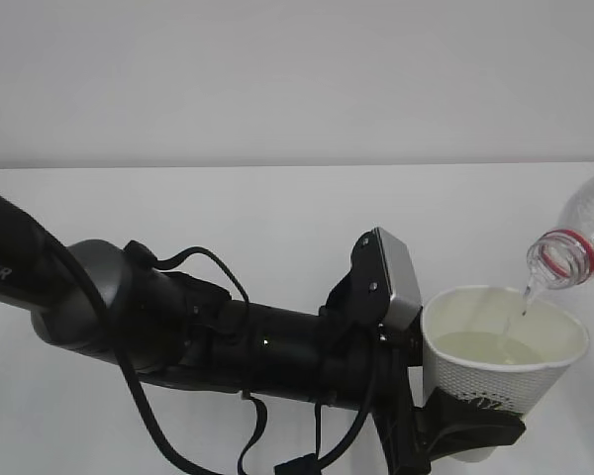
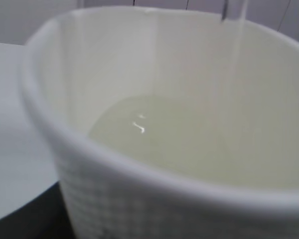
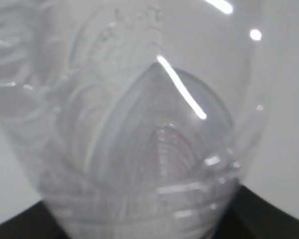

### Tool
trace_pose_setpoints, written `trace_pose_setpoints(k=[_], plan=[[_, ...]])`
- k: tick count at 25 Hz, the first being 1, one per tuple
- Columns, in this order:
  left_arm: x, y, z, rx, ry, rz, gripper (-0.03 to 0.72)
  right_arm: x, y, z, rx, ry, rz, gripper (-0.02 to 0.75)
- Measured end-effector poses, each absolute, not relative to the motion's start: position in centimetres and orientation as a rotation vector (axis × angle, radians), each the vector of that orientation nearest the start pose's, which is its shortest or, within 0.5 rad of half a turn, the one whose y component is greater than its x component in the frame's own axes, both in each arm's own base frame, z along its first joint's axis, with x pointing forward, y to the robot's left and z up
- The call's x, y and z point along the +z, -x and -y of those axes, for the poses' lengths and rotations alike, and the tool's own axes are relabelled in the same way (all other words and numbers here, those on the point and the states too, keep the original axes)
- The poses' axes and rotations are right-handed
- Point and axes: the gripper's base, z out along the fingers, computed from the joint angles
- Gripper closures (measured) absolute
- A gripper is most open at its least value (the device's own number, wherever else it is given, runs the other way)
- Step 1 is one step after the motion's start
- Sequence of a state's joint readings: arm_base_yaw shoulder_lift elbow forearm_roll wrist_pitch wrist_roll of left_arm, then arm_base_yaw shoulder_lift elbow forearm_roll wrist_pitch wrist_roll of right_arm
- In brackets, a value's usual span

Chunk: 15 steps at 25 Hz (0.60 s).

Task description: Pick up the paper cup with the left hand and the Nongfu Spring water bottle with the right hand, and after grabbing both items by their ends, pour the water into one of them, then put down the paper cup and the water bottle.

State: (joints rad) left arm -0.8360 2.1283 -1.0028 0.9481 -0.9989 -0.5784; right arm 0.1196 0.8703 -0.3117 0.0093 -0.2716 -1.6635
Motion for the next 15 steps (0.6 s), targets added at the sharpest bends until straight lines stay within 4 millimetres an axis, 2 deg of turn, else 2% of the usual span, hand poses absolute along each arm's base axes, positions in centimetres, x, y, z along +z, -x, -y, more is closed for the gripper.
trace_pose_setpoints(k=[15], plan=[[11.73,-21.67,33.24,-1.214,-1.323,-1.467,0.177,25.14,-16.89,-2.01,-1.088,1.481,-1.206,0.325]])
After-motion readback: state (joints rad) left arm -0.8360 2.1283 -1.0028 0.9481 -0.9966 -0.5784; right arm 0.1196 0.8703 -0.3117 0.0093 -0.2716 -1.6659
